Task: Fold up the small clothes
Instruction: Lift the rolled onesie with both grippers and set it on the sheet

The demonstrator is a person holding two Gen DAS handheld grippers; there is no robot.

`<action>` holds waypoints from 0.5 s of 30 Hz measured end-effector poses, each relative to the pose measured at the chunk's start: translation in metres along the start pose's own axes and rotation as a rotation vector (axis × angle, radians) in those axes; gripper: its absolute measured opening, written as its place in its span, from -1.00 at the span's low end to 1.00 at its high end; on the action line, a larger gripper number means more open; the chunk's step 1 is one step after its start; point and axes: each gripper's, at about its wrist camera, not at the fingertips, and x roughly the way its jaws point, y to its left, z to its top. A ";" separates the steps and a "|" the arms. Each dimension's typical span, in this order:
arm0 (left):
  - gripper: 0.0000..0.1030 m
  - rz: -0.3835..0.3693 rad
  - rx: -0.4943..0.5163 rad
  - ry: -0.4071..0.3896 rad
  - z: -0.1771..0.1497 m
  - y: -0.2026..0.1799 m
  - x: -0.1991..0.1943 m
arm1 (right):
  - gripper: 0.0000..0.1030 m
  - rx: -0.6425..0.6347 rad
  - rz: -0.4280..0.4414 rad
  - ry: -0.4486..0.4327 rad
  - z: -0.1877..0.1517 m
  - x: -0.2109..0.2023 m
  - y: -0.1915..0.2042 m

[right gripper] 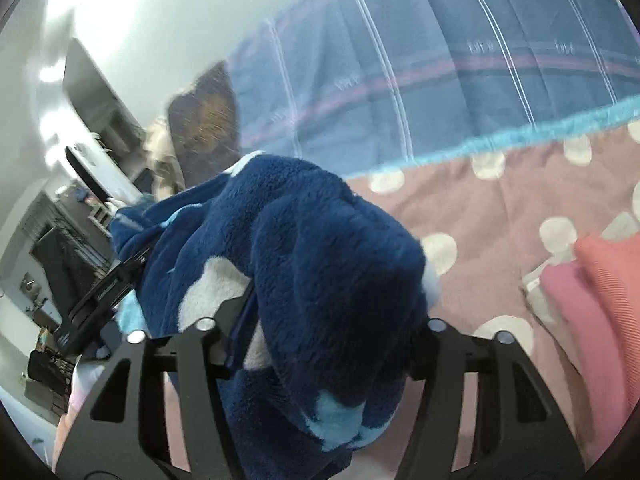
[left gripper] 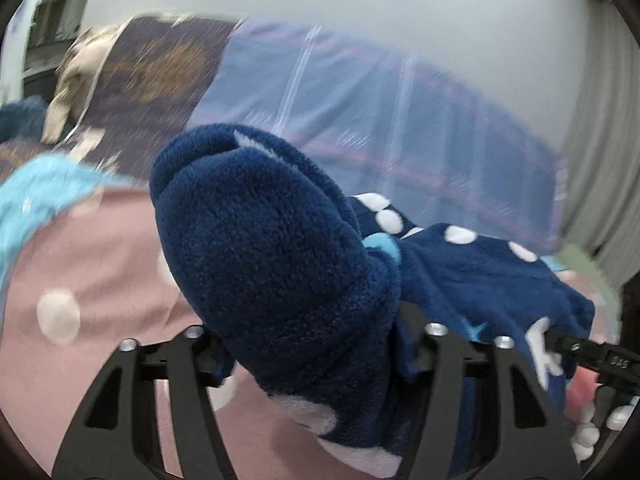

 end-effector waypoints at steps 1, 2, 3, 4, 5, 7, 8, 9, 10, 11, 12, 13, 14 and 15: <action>0.32 0.040 0.004 0.051 -0.013 0.004 0.017 | 0.51 0.027 -0.081 0.022 -0.006 0.019 -0.011; 0.33 0.112 0.036 0.128 -0.034 0.008 0.037 | 0.55 0.055 -0.181 0.057 -0.017 0.039 -0.023; 0.34 0.155 0.063 0.165 -0.049 0.010 0.049 | 0.55 0.061 -0.229 0.090 -0.028 0.056 -0.031; 0.40 0.156 0.054 0.168 -0.061 0.014 0.053 | 0.55 0.075 -0.237 0.101 -0.044 0.067 -0.042; 0.44 0.110 0.008 0.135 -0.061 0.022 0.046 | 0.62 0.104 -0.203 0.083 -0.051 0.069 -0.048; 0.53 0.062 -0.026 0.143 -0.052 0.029 0.039 | 0.63 0.192 -0.118 0.040 -0.062 0.061 -0.065; 0.56 0.078 0.002 0.150 -0.049 0.026 0.036 | 0.63 0.207 -0.111 0.041 -0.063 0.055 -0.067; 0.60 0.098 0.042 0.138 -0.050 0.021 0.028 | 0.63 0.210 -0.126 0.039 -0.063 0.049 -0.067; 0.61 0.110 0.100 0.113 -0.051 0.014 0.015 | 0.63 0.196 -0.165 0.031 -0.063 0.039 -0.064; 0.62 0.109 0.133 0.101 -0.054 0.012 0.008 | 0.63 0.168 -0.191 0.025 -0.064 0.029 -0.057; 0.63 0.104 0.156 0.094 -0.056 0.009 -0.001 | 0.63 0.139 -0.202 0.016 -0.064 0.020 -0.049; 0.67 0.078 0.174 0.083 -0.061 0.005 -0.019 | 0.63 0.082 -0.213 -0.003 -0.068 0.004 -0.037; 0.68 0.053 0.176 0.071 -0.065 0.004 -0.031 | 0.63 0.038 -0.218 -0.022 -0.074 -0.011 -0.026; 0.71 0.027 0.173 0.054 -0.067 0.006 -0.041 | 0.63 -0.025 -0.218 -0.058 -0.085 -0.034 -0.011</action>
